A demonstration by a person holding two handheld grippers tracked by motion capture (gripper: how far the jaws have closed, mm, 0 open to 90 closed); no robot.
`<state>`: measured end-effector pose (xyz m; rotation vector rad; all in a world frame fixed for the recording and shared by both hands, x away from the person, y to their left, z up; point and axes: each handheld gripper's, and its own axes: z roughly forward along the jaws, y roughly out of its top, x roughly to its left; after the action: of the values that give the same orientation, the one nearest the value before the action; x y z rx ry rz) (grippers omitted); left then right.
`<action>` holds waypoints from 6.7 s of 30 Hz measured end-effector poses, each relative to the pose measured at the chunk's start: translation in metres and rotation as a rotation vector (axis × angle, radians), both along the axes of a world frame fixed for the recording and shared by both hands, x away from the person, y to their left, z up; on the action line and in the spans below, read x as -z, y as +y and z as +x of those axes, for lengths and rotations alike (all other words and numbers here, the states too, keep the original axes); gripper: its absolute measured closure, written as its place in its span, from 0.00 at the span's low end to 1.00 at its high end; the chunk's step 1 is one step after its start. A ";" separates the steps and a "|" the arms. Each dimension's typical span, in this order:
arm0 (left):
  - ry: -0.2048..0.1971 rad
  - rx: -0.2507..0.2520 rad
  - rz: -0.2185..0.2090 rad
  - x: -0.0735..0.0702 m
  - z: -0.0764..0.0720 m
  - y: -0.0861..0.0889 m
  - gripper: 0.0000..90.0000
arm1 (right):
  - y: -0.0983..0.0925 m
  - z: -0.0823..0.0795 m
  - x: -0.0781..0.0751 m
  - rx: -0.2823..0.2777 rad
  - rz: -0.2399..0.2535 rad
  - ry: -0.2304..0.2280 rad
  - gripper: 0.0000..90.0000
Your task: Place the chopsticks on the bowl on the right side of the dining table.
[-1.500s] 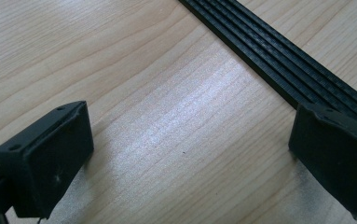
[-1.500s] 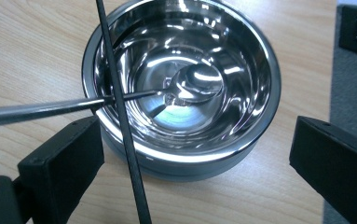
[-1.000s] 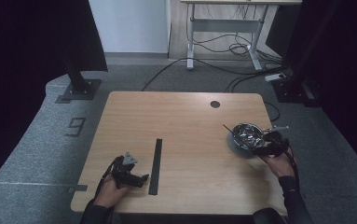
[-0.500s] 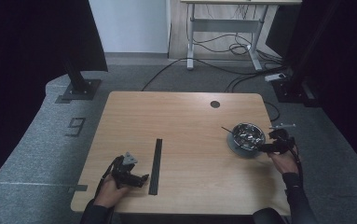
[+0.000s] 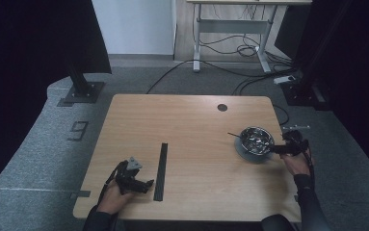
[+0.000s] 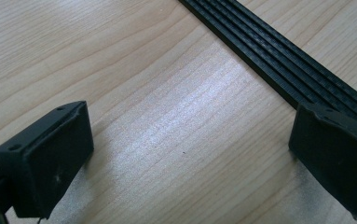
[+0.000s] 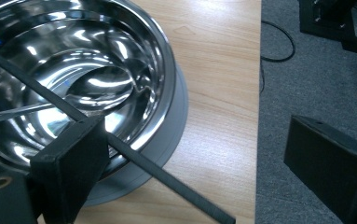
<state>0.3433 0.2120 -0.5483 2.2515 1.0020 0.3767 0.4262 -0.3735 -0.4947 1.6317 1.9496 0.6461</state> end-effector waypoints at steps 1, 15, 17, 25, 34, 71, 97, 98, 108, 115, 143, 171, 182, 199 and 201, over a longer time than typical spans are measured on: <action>0.000 0.000 0.000 0.000 0.000 0.000 0.00 | -0.003 0.002 0.001 0.011 0.000 -0.003 0.07; 0.000 0.000 0.000 0.000 0.000 0.000 0.00 | -0.013 0.016 -0.003 0.046 -0.034 -0.005 0.09; 0.000 0.000 0.000 0.000 0.000 0.000 0.00 | -0.012 0.016 -0.005 0.038 -0.040 -0.003 0.10; 0.000 0.000 0.000 0.000 0.000 0.000 0.00 | 0.001 0.016 -0.019 -0.003 0.044 -0.072 0.05; 0.000 0.000 0.001 0.000 0.000 0.000 0.00 | 0.028 0.031 -0.016 -0.048 0.021 -0.048 0.00; 0.000 0.001 0.000 0.000 0.000 0.000 0.00 | 0.040 0.021 -0.018 -0.105 -0.009 -0.026 0.05; 0.000 0.000 0.000 0.000 0.000 0.000 0.00 | 0.025 -0.006 0.017 -0.047 0.034 -0.034 0.14; 0.000 0.000 0.000 0.000 0.000 0.000 0.00 | 0.025 -0.006 0.017 -0.047 0.034 -0.034 0.14; 0.000 0.000 0.000 0.000 0.000 0.000 0.00 | 0.023 -0.011 0.012 -0.084 0.036 -0.048 0.14; 0.000 0.000 -0.001 0.000 0.000 0.000 0.00 | 0.015 -0.032 -0.002 -0.128 0.016 -0.069 0.10; -0.001 0.000 0.000 0.000 0.000 0.000 0.00 | 0.066 -0.124 0.001 -0.369 0.028 -0.030 0.01; 0.000 -0.002 -0.001 0.000 0.000 0.000 0.00 | 0.167 -0.101 0.035 -0.562 0.055 -0.008 0.00; 0.000 -0.002 -0.001 0.000 0.000 0.000 0.00 | 0.198 -0.080 0.040 -0.632 0.047 0.013 0.00; 0.000 0.000 0.000 0.000 0.000 0.000 0.00 | 0.244 -0.047 0.040 -0.685 0.034 0.018 0.00; 0.000 -0.001 0.000 0.000 0.000 0.000 0.00 | 0.247 -0.046 0.040 -0.684 0.037 0.021 0.00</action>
<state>0.3429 0.2120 -0.5483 2.2510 1.0028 0.3763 0.3805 -0.1260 -0.5350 0.9582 2.5278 0.9141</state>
